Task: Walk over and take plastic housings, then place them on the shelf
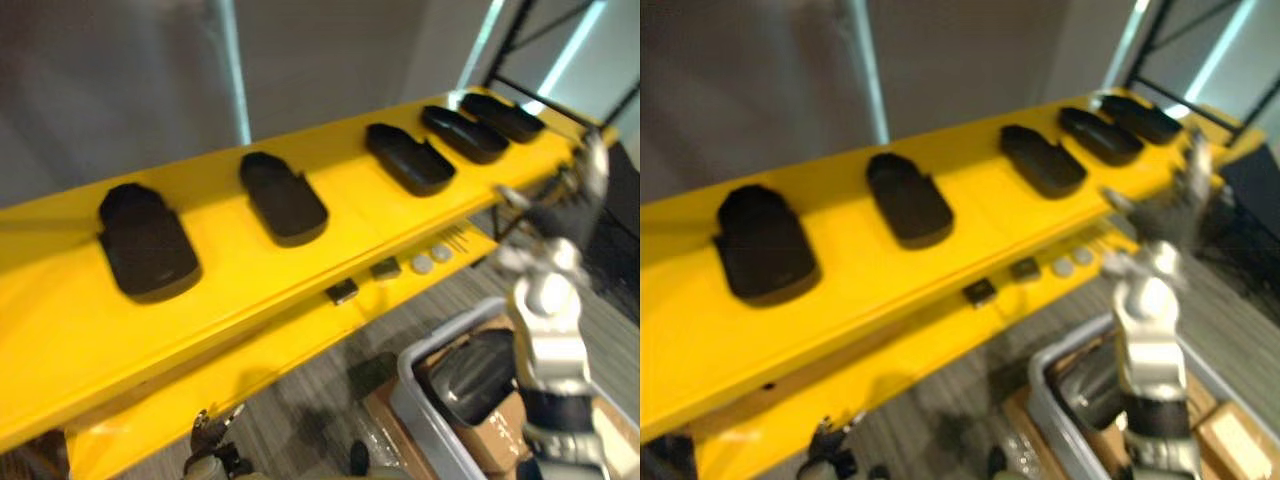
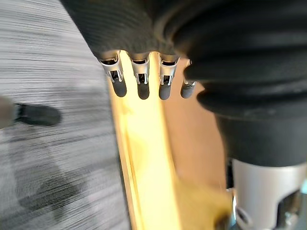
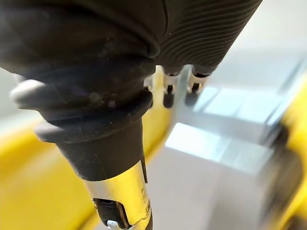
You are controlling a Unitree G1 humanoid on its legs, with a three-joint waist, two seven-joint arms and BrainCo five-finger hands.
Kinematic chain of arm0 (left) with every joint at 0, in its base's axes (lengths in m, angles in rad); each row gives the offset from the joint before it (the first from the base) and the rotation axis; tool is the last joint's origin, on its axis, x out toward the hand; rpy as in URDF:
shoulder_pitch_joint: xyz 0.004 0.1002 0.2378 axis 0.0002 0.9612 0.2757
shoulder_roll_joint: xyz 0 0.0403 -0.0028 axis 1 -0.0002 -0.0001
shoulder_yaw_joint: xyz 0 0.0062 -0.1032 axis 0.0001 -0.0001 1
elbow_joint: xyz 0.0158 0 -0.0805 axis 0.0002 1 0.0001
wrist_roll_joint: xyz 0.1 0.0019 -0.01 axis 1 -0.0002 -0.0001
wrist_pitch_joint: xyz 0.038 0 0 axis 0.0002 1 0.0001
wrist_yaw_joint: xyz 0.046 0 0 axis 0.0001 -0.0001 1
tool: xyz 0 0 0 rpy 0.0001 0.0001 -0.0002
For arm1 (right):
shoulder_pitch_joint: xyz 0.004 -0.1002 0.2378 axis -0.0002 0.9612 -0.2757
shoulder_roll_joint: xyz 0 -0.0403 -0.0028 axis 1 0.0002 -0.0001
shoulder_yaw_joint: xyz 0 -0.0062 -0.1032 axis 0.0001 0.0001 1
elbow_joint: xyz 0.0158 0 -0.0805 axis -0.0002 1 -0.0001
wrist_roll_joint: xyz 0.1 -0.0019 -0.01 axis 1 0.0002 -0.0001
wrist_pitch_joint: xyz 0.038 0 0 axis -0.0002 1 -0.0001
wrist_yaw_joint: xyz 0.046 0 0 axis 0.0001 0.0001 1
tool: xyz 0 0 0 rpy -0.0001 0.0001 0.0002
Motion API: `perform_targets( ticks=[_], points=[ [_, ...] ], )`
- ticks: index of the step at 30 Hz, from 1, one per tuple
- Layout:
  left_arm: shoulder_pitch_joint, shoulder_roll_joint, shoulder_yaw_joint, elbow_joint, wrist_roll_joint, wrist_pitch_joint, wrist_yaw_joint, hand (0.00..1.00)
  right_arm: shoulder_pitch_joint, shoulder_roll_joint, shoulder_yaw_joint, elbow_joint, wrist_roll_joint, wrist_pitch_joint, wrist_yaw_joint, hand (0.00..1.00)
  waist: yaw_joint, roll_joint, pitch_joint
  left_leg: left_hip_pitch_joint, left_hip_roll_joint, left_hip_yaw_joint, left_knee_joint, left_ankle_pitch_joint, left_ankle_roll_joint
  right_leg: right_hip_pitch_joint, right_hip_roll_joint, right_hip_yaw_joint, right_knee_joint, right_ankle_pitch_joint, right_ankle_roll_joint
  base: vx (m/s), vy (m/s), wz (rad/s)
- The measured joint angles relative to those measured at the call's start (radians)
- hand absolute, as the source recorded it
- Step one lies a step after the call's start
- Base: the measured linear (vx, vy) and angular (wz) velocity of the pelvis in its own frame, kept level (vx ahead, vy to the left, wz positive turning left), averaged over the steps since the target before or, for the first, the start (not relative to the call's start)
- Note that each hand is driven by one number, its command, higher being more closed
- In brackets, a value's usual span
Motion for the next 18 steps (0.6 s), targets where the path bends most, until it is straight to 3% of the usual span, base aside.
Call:
perform_targets(
  ticks=[4,8,11,16,18],
  points=[
    [0.017,0.007,-0.124,-0.117,0.034,-0.046,-0.068,0.00,0.179,0.090,-0.046,-0.005,0.026,-0.113,0.006,0.00,-0.059,0.005,-0.005,0.034,0.009,0.091,0.007,-0.028,-0.016,-0.016,0.023,0.083,-0.005,0.011,0.004,0.02,0.005,-0.63],
    [0.012,0.016,-0.272,-0.207,0.037,-0.039,-0.117,0.00,0.262,0.128,-0.040,-0.012,0.047,-0.145,0.004,0.00,-0.088,0.007,-0.007,0.049,0.003,0.174,0.003,-0.038,-0.018,-0.048,0.033,0.158,-0.017,0.029,0.009,-0.01,0.007,-0.64],
    [0.015,0.016,-0.407,-0.235,0.099,0.004,-0.158,0.00,0.331,0.137,-0.044,-0.008,0.084,-0.163,-0.016,0.00,-0.133,0.017,-0.005,0.073,0.003,0.235,0.003,-0.046,-0.028,-0.059,0.047,0.205,-0.019,0.038,0.013,0.01,0.002,-0.49],
    [0.003,0.017,-0.508,-0.263,0.104,0.079,-0.192,0.00,0.387,0.189,-0.038,0.008,0.187,-0.235,-0.006,0.00,-0.184,0.023,-0.003,0.092,0.004,0.276,0.003,-0.055,-0.032,-0.061,0.054,0.237,-0.020,0.046,0.009,0.01,-0.001,-0.29],
    [-0.001,0.030,-0.532,-0.263,0.102,0.118,-0.180,0.00,0.374,0.192,0.027,0.008,0.201,-0.264,0.023,0.00,-0.180,0.020,-0.001,0.099,0.015,0.276,0.081,-0.114,-0.039,-0.067,0.075,0.299,-0.019,0.049,0.013,-0.06,-0.016,-0.74]
  ],
)
